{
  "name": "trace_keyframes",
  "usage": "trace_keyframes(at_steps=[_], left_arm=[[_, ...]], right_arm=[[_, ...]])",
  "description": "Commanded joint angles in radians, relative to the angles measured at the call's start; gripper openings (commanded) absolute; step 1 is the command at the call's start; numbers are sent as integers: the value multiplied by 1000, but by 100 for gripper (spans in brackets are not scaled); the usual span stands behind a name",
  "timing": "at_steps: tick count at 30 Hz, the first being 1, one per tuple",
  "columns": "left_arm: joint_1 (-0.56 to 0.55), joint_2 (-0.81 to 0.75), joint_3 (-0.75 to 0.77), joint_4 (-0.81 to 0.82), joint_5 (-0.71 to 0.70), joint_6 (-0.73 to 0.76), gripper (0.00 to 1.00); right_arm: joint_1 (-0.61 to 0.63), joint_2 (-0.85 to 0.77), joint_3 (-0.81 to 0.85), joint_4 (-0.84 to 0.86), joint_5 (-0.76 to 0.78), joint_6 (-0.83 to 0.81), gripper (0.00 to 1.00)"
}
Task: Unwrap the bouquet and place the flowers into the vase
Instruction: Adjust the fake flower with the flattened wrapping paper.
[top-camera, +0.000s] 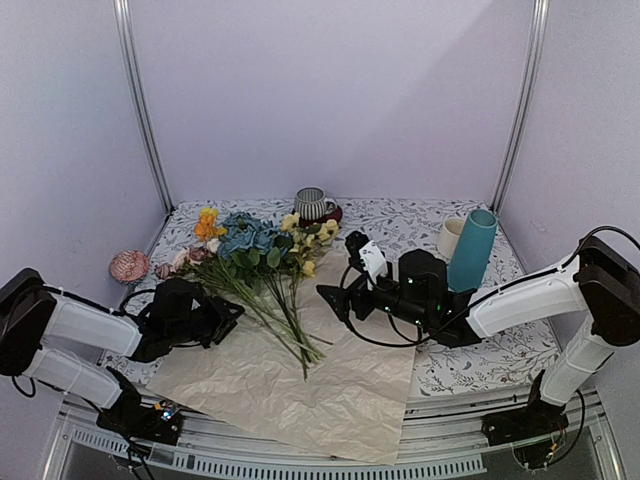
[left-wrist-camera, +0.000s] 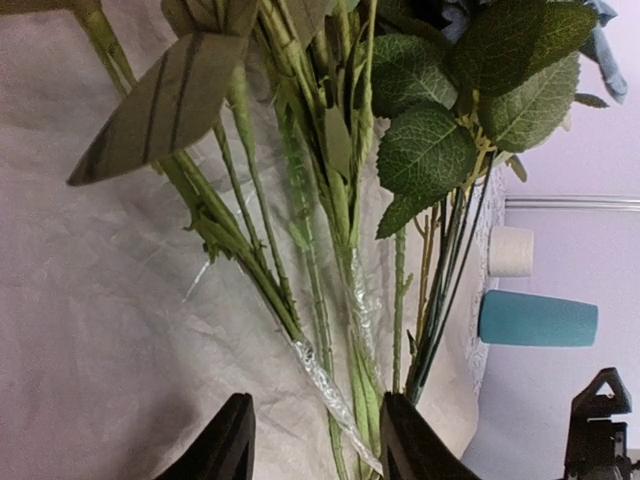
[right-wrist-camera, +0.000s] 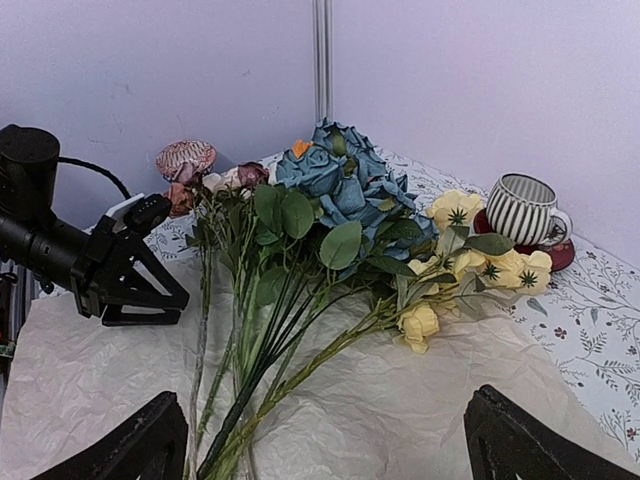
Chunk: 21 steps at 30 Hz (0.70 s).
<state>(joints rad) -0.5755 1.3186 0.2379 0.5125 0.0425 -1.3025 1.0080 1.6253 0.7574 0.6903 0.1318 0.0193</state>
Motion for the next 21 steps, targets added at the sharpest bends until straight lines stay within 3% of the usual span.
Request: trace_keyframes(at_steps=[1,7,13,21], left_arm=[[-1,16,-9,27,-6,-9,45],[-1,30,-8,29,-16,-26,44],[-1,48,-4,30,-23,-41,43],[1,74,13,48,-42,-43,35]], right_arm=[[4,19,-11,44,32,4,99],[4,29,-10,51,10,3,99],[3,9,-35,89,116,27,99],[2,11,-39,95,94,14,99]])
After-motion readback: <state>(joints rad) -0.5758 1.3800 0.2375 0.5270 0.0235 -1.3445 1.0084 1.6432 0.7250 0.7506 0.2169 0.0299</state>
